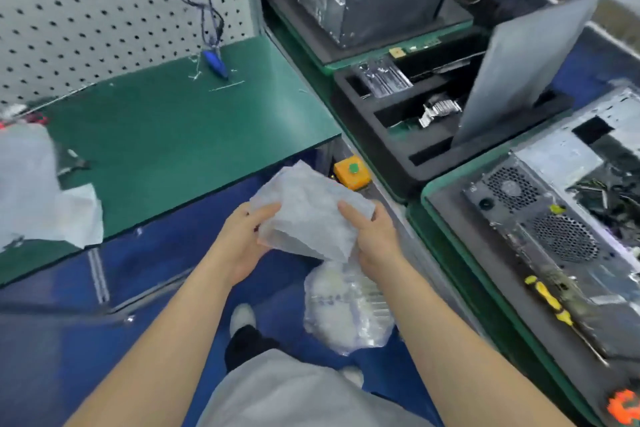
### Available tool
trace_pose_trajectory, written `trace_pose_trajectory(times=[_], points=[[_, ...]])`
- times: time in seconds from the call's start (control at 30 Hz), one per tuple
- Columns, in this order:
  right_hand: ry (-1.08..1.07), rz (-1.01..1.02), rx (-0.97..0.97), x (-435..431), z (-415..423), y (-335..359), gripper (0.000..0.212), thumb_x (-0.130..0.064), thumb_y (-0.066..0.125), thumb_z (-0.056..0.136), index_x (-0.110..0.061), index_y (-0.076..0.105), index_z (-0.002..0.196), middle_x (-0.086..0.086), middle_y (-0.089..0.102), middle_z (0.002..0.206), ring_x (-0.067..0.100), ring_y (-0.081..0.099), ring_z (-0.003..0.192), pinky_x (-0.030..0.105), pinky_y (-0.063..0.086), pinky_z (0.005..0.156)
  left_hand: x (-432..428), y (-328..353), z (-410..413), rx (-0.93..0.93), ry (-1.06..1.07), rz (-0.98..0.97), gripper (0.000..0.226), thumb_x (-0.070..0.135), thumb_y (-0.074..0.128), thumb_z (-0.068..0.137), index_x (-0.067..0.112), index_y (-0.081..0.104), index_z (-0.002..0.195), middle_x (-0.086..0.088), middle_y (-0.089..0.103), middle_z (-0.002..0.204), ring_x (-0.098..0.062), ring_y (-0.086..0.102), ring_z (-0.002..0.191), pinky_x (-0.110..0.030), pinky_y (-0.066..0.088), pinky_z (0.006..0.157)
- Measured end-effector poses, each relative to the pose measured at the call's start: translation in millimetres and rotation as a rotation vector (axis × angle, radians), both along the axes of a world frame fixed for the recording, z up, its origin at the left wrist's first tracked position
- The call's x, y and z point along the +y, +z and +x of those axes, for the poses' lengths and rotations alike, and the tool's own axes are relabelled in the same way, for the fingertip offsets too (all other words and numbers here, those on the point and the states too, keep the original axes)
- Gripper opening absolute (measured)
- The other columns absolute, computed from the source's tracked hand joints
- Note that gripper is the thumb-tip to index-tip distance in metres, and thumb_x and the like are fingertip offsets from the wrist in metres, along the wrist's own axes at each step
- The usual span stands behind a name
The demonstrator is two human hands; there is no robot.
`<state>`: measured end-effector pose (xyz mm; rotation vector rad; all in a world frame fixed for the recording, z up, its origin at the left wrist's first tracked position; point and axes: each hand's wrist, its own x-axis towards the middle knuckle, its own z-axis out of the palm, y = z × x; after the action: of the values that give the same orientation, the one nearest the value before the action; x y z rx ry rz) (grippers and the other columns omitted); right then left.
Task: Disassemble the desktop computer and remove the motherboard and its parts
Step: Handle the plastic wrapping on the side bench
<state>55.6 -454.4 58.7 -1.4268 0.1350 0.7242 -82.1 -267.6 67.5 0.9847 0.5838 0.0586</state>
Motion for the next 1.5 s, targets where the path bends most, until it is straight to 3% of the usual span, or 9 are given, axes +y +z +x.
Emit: trace_pose_trajectory(times=[0.17, 0.3, 0.43, 0.67, 0.77, 0.97, 1.1, 1.33, 1.5], points=[[0.052, 0.000, 0.110, 125.8, -44.4, -28.0, 0.053, -0.028, 0.081, 0.089, -0.009, 0.054, 0.131, 0.011, 0.069, 0.126, 0.030, 0.070, 0.111, 0.055, 0.057, 0.095, 59.4, -17.1, -53.7, 0.078, 0.391, -0.205, 0.070, 0.041, 0.076, 0.093, 0.017, 0.046, 0.151, -0.010, 0.063, 0.142, -0.033, 0.062, 0.129, -0.058, 0.049, 0.108], [0.075, -0.006, 0.191, 229.1, -87.5, -39.0, 0.052, -0.023, 0.074, 0.095, -0.001, 0.049, 0.135, 0.017, 0.065, 0.130, 0.034, 0.068, 0.116, 0.056, 0.056, 0.098, 117.2, -22.3, -76.5, 0.179, 0.514, -0.165, 0.078, 0.029, 0.086, 0.084, 0.026, 0.040, 0.147, -0.002, 0.069, 0.134, -0.030, 0.071, 0.115, -0.056, 0.059, 0.094], [0.133, -0.023, 0.294, 314.8, -122.1, -43.4, 0.043, -0.023, 0.076, 0.093, -0.008, 0.055, 0.127, 0.011, 0.070, 0.122, 0.030, 0.072, 0.108, 0.042, 0.063, 0.080, 197.6, -29.6, -93.8, 0.256, 0.636, 0.019, 0.058, 0.010, 0.079, 0.086, 0.026, 0.051, 0.135, 0.004, 0.072, 0.125, -0.023, 0.074, 0.107, -0.045, 0.064, 0.077], [0.411, -0.234, 0.137, 431.5, -137.7, -43.9, 0.041, -0.039, 0.072, 0.090, -0.022, 0.053, 0.123, 0.003, 0.068, 0.104, 0.016, 0.066, 0.077, 0.030, 0.054, 0.061, 357.8, -28.4, -122.7, 0.523, 0.677, 0.514, 0.050, 0.018, 0.075, 0.091, 0.021, 0.058, 0.137, -0.003, 0.072, 0.119, -0.024, 0.071, 0.107, -0.046, 0.058, 0.094], [0.426, -0.235, 0.149, 459.5, -141.9, -51.6, 0.044, -0.028, 0.074, 0.092, -0.027, 0.042, 0.123, 0.006, 0.070, 0.096, 0.017, 0.069, 0.062, 0.037, 0.061, 0.070, 387.3, -38.3, -126.0, 0.658, 0.611, 0.676, 0.062, 0.031, 0.074, 0.094, 0.020, 0.049, 0.149, -0.008, 0.068, 0.126, -0.025, 0.066, 0.115, -0.042, 0.053, 0.101], [0.431, -0.411, 0.091, 461.9, -138.9, -63.0, 0.025, -0.029, 0.070, 0.089, -0.029, 0.049, 0.103, 0.009, 0.069, 0.100, 0.019, 0.063, 0.060, 0.037, 0.061, 0.069, 392.3, -53.8, -114.8, 0.638, 0.379, 1.053, 0.057, 0.011, 0.074, 0.092, 0.010, 0.054, 0.146, -0.010, 0.058, 0.146, -0.029, 0.052, 0.136, -0.039, 0.039, 0.116], [0.396, -0.418, 0.057, 448.5, -126.9, -60.3, 0.028, -0.029, 0.067, 0.089, -0.028, 0.050, 0.112, 0.013, 0.067, 0.109, 0.023, 0.061, 0.065, 0.047, 0.062, 0.076, 373.1, -51.3, -88.7, 0.588, 0.303, 1.260, 0.049, 0.007, 0.069, 0.092, 0.014, 0.058, 0.139, -0.011, 0.047, 0.153, -0.029, 0.041, 0.143, -0.038, 0.031, 0.118], [0.227, -0.318, 0.095, 384.6, -73.2, -44.3, 0.027, -0.029, 0.062, 0.094, -0.026, 0.051, 0.119, 0.009, 0.067, 0.098, 0.025, 0.066, 0.074, 0.052, 0.061, 0.085, 307.0, -41.6, -6.9, 0.443, 0.085, 1.591, 0.037, 0.010, 0.074, 0.080, 0.019, 0.069, 0.116, -0.008, 0.044, 0.154, -0.032, 0.029, 0.151, -0.048, 0.021, 0.118], [0.048, -0.277, 0.104, 296.7, -26.0, -31.8, 0.025, -0.024, 0.061, 0.096, -0.022, 0.054, 0.120, 0.005, 0.064, 0.109, 0.022, 0.071, 0.078, 0.045, 0.063, 0.084, 231.3, -36.4, 52.5, 0.333, -0.071, 1.447, 0.028, 0.019, 0.069, 0.089, 0.020, 0.070, 0.117, -0.003, 0.058, 0.132, -0.025, 0.054, 0.128, -0.040, 0.039, 0.105]])
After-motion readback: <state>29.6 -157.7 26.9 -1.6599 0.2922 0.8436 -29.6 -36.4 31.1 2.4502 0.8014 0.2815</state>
